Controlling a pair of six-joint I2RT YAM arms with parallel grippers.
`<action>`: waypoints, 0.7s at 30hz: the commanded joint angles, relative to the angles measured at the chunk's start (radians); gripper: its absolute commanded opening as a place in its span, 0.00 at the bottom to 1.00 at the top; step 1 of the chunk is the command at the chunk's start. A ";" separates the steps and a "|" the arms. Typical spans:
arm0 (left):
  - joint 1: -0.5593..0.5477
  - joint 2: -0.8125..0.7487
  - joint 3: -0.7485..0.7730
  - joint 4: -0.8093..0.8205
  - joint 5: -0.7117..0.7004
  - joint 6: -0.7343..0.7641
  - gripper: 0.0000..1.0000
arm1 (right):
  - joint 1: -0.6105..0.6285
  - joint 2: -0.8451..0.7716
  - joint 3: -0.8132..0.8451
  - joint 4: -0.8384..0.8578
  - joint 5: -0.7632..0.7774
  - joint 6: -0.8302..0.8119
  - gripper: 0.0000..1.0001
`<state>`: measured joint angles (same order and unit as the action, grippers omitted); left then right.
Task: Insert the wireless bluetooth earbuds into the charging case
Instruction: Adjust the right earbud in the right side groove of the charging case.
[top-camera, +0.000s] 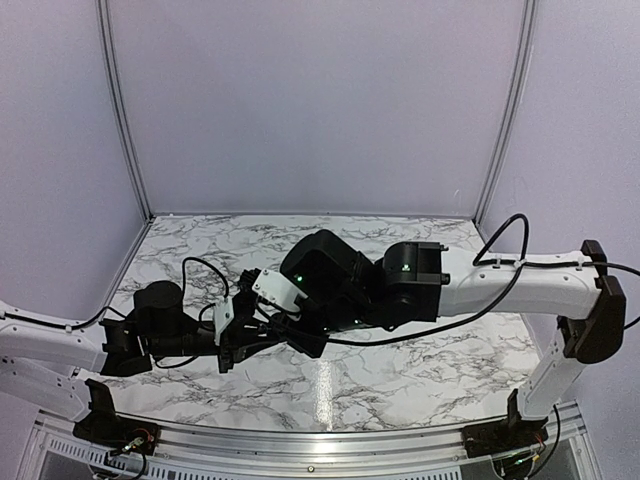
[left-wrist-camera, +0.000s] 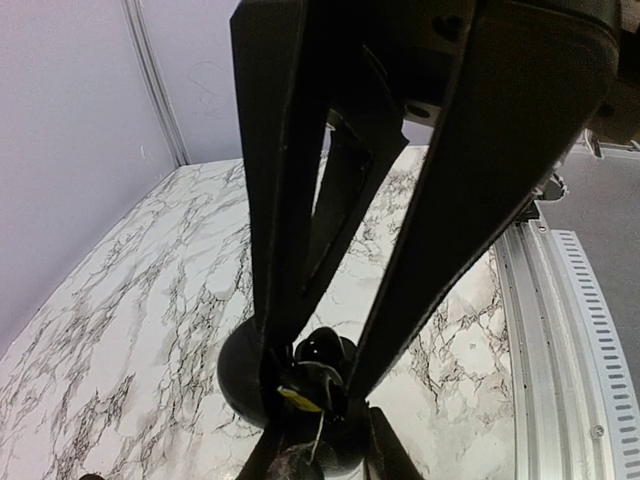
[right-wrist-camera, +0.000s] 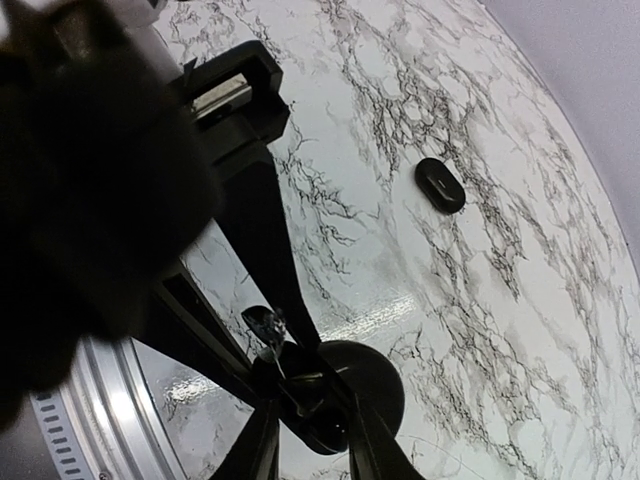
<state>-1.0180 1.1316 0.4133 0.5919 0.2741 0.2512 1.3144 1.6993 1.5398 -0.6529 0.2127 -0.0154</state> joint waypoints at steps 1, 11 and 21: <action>-0.002 -0.010 0.027 0.046 0.012 0.008 0.00 | -0.003 0.025 0.026 -0.002 -0.011 0.001 0.25; -0.001 -0.046 0.009 0.068 0.003 -0.016 0.00 | -0.004 -0.012 -0.027 0.035 -0.001 0.010 0.10; 0.009 -0.057 -0.009 0.139 -0.018 -0.059 0.00 | -0.010 -0.101 -0.129 0.141 -0.015 0.057 0.01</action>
<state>-1.0134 1.1076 0.4110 0.6167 0.2600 0.2184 1.3132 1.6398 1.4361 -0.5510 0.1959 0.0086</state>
